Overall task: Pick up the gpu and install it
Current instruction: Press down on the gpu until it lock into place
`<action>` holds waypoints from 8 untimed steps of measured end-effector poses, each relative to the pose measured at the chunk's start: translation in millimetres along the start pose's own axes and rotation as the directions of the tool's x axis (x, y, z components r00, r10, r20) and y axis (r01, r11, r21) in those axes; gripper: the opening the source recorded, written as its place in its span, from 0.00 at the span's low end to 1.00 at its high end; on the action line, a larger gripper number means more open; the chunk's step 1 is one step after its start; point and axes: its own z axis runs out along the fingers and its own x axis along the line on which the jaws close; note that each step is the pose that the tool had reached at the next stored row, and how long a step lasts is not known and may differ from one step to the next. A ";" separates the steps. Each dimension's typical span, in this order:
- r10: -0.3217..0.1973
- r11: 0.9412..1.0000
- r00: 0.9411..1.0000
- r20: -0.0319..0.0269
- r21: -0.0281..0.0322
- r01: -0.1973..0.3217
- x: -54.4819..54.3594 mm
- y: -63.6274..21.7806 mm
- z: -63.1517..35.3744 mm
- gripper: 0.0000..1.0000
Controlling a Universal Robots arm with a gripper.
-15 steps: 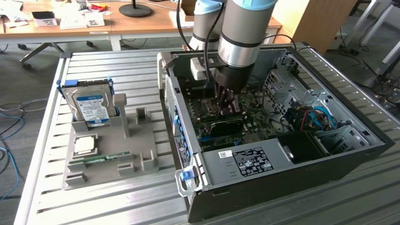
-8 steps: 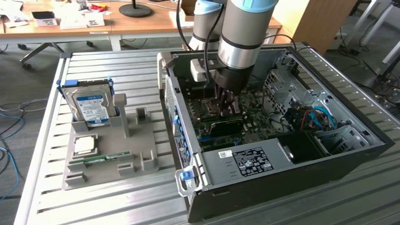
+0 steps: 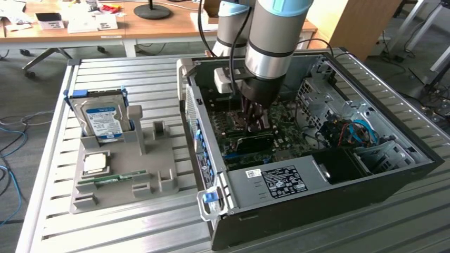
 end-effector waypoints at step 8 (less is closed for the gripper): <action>0.000 1.000 1.000 0.000 0.000 0.000 1.9 0.0 1.5 0.11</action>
